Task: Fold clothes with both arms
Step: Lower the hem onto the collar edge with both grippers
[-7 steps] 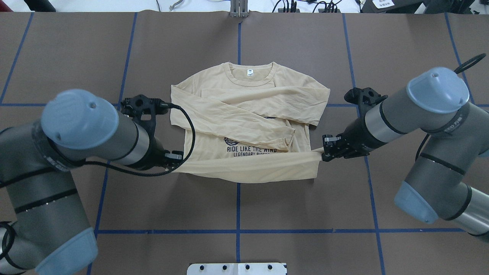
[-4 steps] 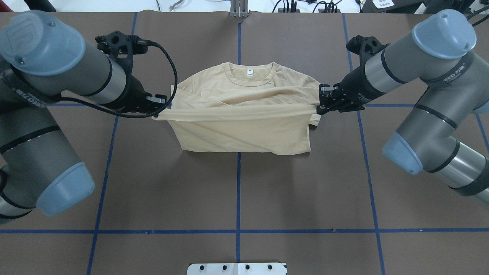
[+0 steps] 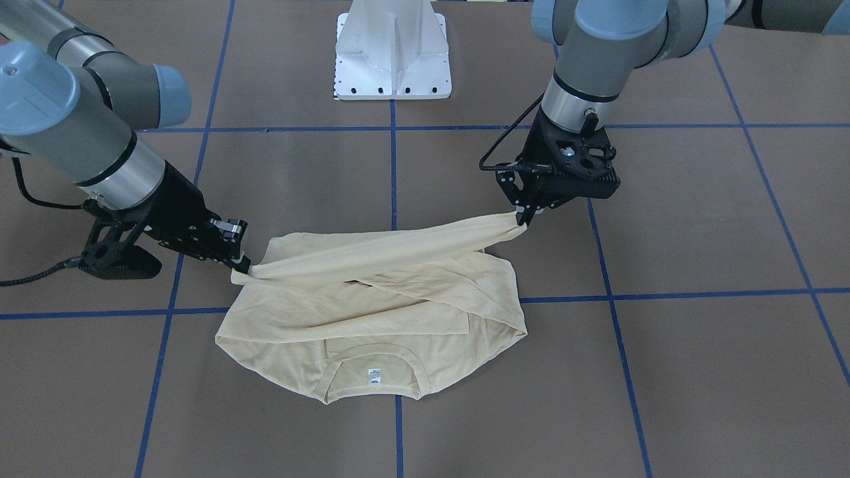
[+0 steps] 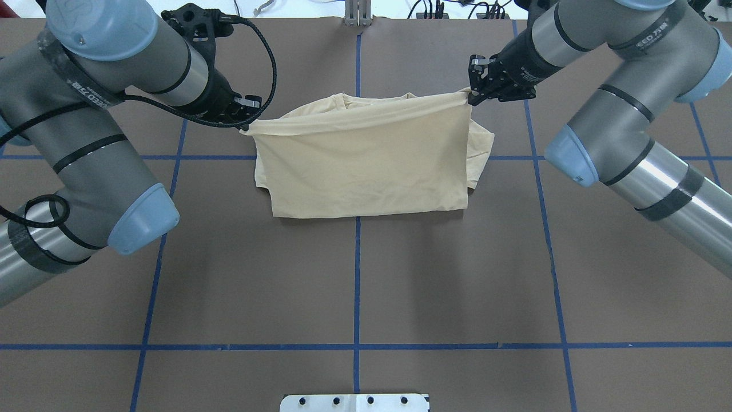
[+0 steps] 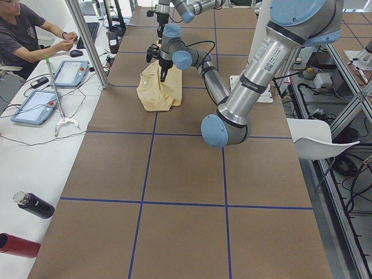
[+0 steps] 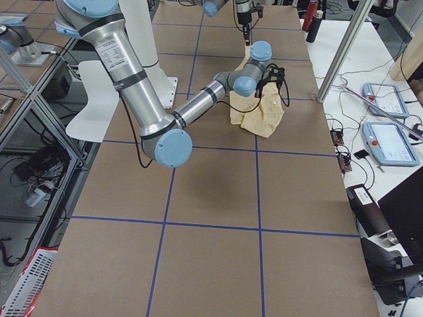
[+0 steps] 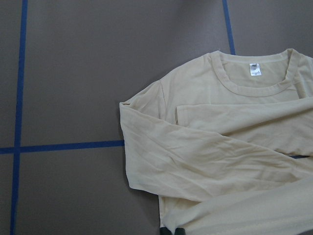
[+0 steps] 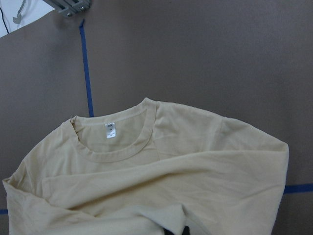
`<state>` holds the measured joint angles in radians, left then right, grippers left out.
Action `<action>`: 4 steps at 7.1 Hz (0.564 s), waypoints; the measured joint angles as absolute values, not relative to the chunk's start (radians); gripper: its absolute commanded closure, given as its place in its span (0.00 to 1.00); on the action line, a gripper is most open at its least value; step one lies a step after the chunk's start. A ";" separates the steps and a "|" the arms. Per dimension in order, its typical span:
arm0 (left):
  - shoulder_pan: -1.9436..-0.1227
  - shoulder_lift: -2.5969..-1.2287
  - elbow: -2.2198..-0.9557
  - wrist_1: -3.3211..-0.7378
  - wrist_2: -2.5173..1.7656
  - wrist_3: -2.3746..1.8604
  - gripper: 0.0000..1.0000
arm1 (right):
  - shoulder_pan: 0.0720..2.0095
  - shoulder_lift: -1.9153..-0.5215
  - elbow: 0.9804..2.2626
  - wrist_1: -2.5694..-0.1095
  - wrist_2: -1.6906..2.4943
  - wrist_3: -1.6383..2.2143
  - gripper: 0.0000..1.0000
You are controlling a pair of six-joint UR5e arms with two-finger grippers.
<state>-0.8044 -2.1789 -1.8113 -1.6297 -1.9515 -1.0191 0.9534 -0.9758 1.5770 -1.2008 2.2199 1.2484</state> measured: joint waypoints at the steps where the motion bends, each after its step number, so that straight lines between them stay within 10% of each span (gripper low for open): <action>1: -0.806 -2.182 -1.768 -1.686 -1.950 -1.023 1.00 | 0.955 -0.929 1.494 -1.168 2.194 1.245 1.00; 4: -0.809 -2.226 -1.575 -1.908 -1.946 -1.045 1.00 | 0.952 -0.851 1.290 -1.021 2.157 1.243 1.00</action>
